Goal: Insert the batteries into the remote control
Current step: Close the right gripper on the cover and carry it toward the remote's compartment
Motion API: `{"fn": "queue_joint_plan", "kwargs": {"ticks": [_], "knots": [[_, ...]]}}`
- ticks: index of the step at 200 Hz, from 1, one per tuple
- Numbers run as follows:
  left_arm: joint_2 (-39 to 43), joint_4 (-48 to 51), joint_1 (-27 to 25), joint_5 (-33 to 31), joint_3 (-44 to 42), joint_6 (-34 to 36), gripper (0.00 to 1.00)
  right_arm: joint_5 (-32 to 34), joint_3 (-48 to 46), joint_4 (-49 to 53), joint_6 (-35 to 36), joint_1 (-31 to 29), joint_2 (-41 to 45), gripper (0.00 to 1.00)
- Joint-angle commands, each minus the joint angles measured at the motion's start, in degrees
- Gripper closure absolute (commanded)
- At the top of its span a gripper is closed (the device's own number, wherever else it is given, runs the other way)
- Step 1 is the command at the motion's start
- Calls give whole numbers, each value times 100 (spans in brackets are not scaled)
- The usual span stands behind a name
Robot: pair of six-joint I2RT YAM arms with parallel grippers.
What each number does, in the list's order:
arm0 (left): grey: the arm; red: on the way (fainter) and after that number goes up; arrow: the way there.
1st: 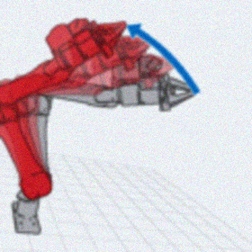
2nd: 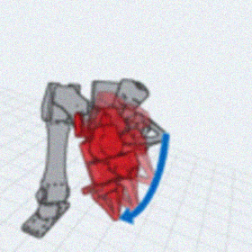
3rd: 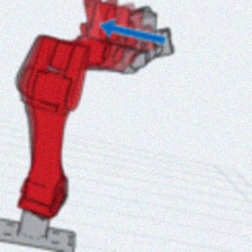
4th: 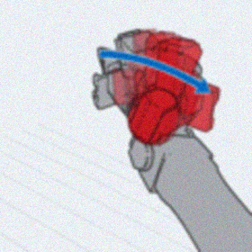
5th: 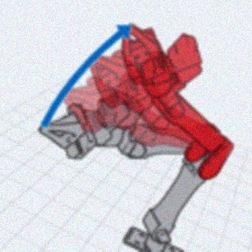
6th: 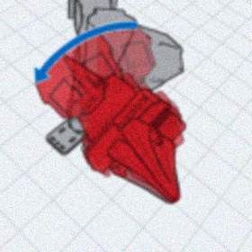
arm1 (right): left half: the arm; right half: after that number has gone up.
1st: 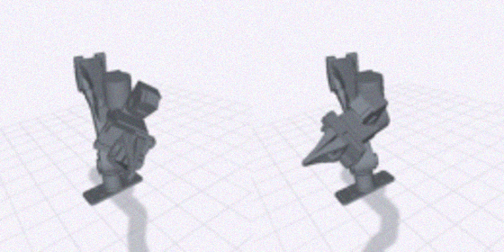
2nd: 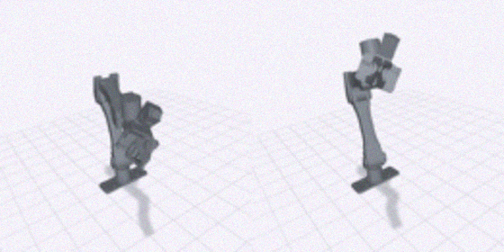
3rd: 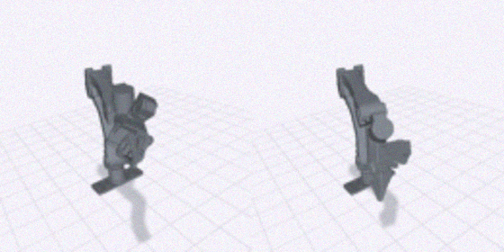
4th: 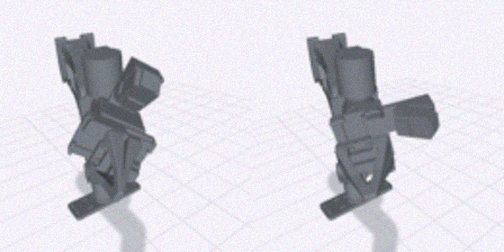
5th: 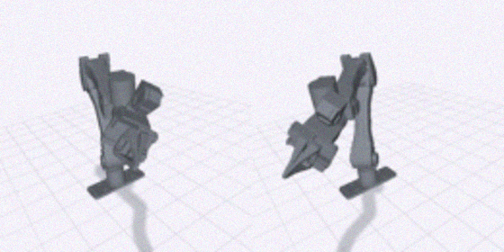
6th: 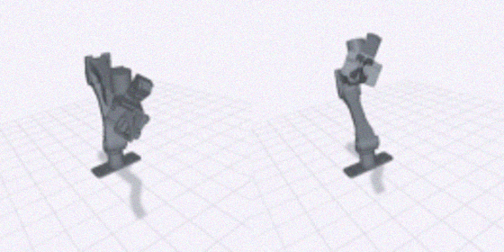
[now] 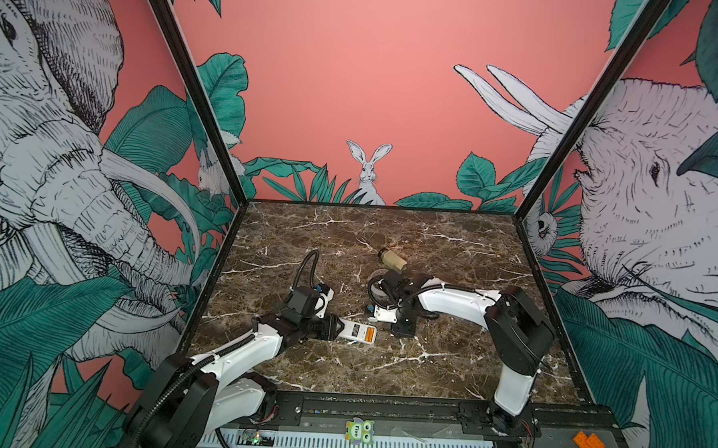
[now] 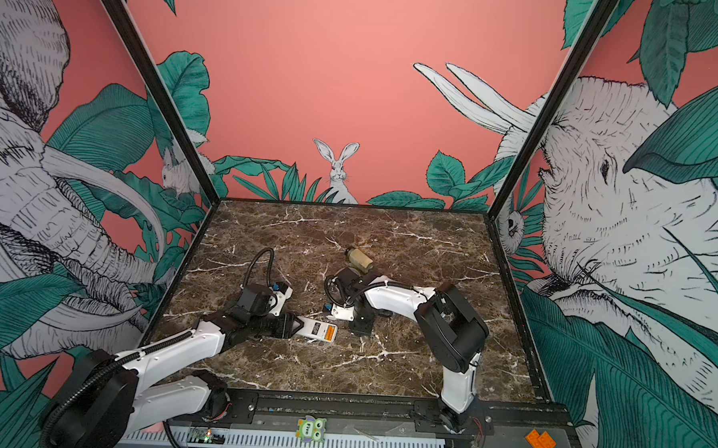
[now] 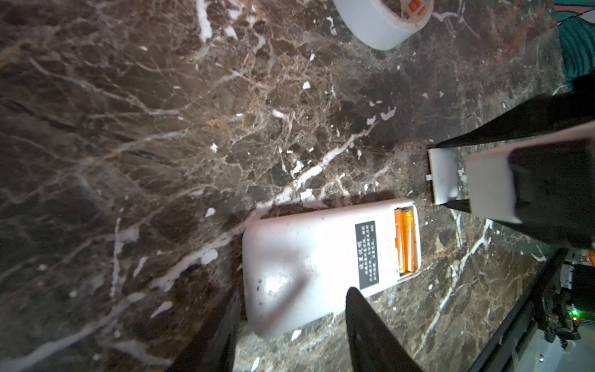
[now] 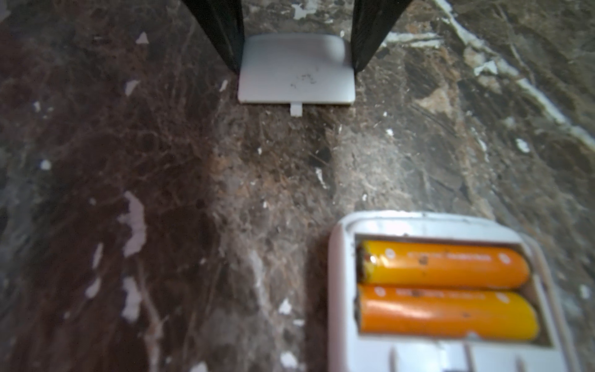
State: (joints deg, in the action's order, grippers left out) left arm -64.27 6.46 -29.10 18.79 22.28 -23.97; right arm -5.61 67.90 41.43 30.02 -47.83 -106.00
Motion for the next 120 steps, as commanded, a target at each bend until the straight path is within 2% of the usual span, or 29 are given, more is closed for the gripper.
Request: {"fn": "queue_joint_plan", "kwargs": {"ticks": [1, 68, 120], "knots": [[131, 4, 3, -92, -91, -2, 46, -97, 0, 356, -474, -84, 179, 56], [186, 31, 10, -296, -188, -133, 46, 48, 501, 684, -1163, -527, 474, 58], [132, 53, 2, -332, -190, -172, 46, 48, 1231, 875, -1297, -887, 137, 58]]}}
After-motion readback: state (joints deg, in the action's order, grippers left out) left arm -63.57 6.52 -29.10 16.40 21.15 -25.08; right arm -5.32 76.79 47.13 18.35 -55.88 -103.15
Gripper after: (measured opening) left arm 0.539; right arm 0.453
